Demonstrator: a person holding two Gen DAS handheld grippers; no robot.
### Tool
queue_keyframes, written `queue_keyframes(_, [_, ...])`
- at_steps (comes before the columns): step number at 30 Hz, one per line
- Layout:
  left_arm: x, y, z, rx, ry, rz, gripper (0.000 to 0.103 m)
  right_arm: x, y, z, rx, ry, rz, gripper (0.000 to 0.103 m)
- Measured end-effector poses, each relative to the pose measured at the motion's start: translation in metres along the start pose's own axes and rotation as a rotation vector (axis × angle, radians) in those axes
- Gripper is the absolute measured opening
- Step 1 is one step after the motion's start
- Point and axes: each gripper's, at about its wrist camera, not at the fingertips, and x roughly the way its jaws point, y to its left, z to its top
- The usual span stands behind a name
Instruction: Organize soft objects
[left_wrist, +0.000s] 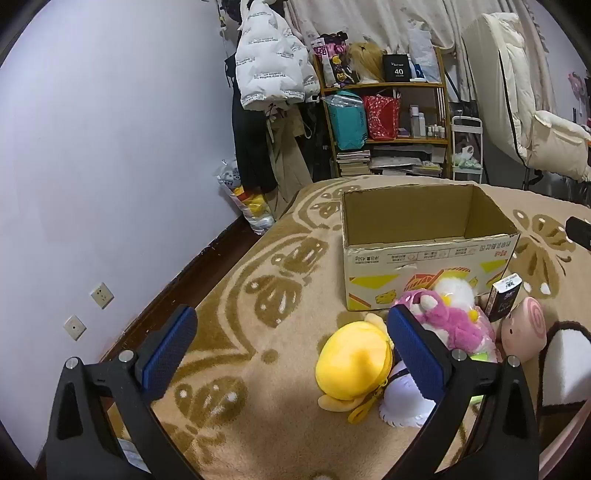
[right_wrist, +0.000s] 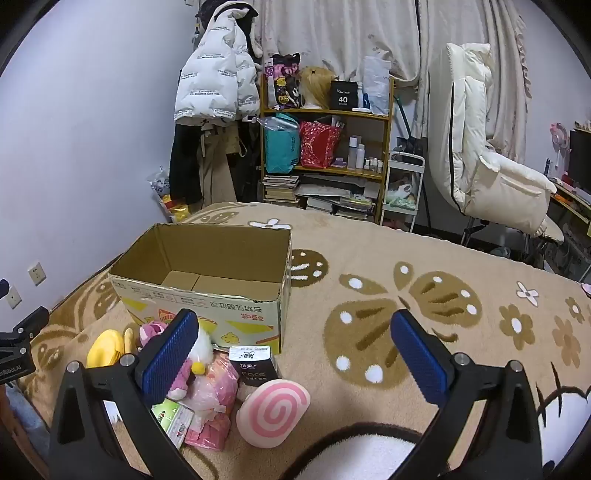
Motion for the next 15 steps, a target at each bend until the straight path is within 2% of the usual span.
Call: queue_keyframes(15, [-0.0011, -0.0002, 0.0041, -0.013, 0.0, -0.003, 0.102, -0.0007, 0.0011, -0.0002, -0.005, -0.005, -0.003, 0.103])
